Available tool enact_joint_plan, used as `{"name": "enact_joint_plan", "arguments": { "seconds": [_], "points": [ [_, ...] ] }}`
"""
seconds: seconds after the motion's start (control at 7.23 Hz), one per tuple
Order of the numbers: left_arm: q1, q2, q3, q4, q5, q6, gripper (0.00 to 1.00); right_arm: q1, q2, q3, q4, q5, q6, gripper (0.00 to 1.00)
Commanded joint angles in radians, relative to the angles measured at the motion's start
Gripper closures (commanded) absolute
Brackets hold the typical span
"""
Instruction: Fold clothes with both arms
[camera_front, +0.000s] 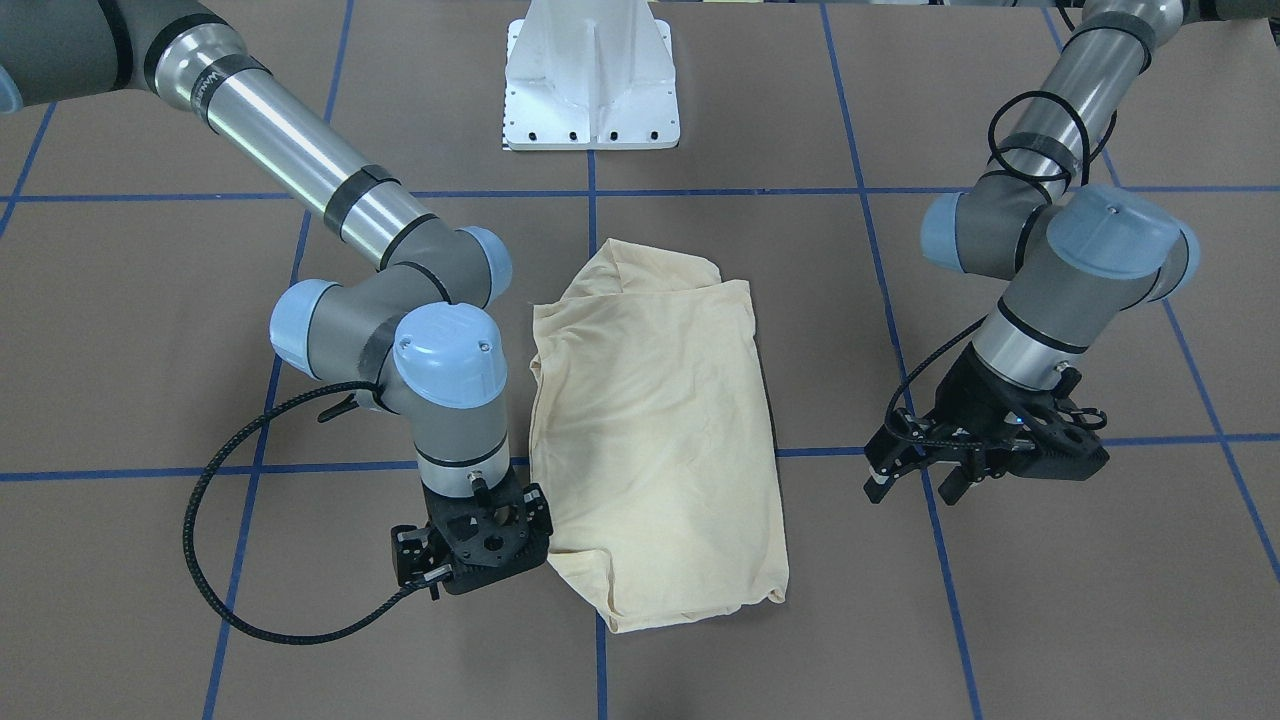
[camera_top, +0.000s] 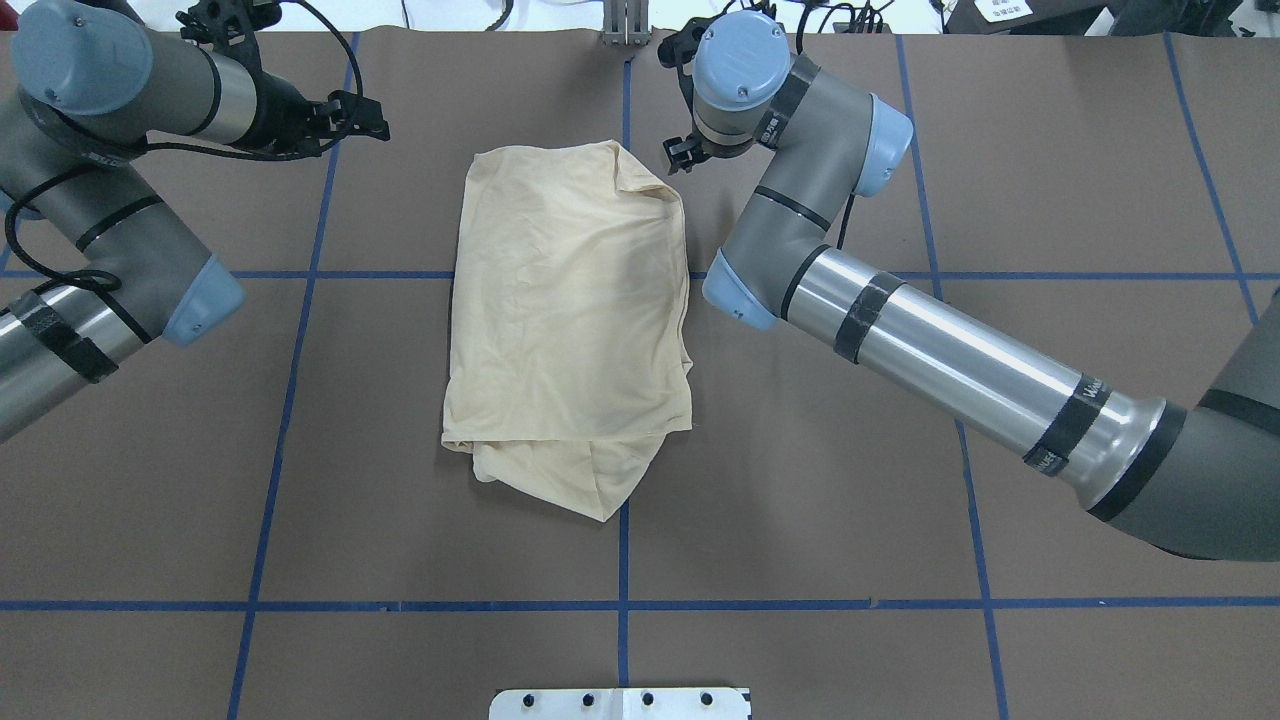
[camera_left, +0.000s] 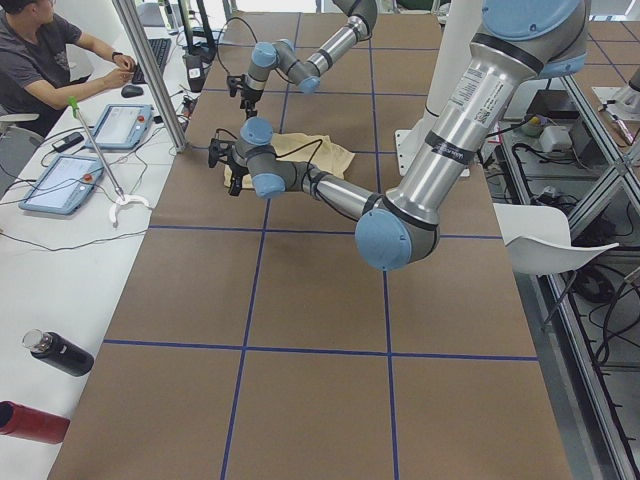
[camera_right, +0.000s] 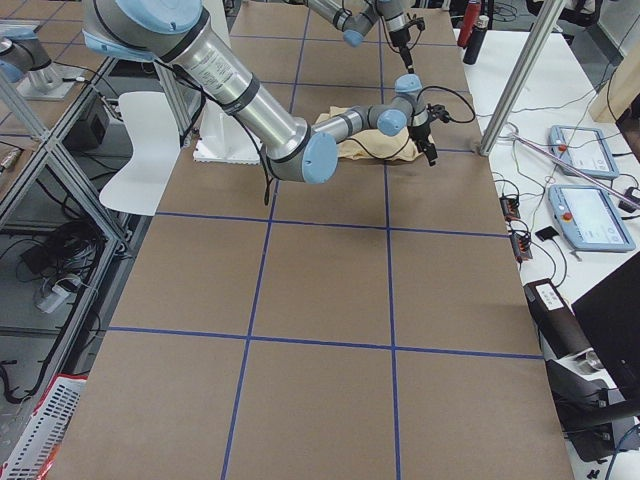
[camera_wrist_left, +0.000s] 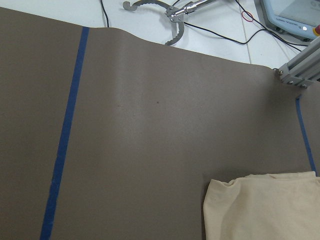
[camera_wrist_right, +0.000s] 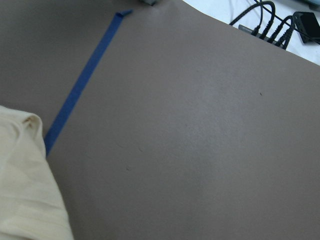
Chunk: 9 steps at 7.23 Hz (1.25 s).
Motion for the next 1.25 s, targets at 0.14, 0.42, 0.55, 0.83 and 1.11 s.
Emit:
{"name": "enact_joint_plan", "arguments": {
  "seconds": [0.14, 0.42, 0.55, 0.83, 1.11],
  "points": [
    [0.001, 0.003, 0.002, 0.0, 0.0, 0.002, 0.0, -0.052, 0.171, -0.266, 0.123, -0.129, 0.007, 0.0],
    [0.001, 0.004, 0.005, -0.001, 0.0, 0.002, 0.0, -0.086, 0.224, -0.347, 0.128, -0.182, 0.007, 0.0],
    [0.001, 0.007, 0.01, 0.0, 0.0, 0.005, 0.0, -0.091, 0.237, -0.348, 0.128, -0.174, 0.008, 0.0],
    [0.001, 0.007, 0.01, -0.002, 0.0, 0.005, 0.0, -0.098, 0.236, -0.368, 0.129, -0.188, 0.007, 0.0],
    [0.001, 0.007, 0.01, -0.002, 0.0, 0.007, 0.0, -0.12, 0.234, -0.382, 0.128, -0.211, 0.007, 0.0]
  ]
}}
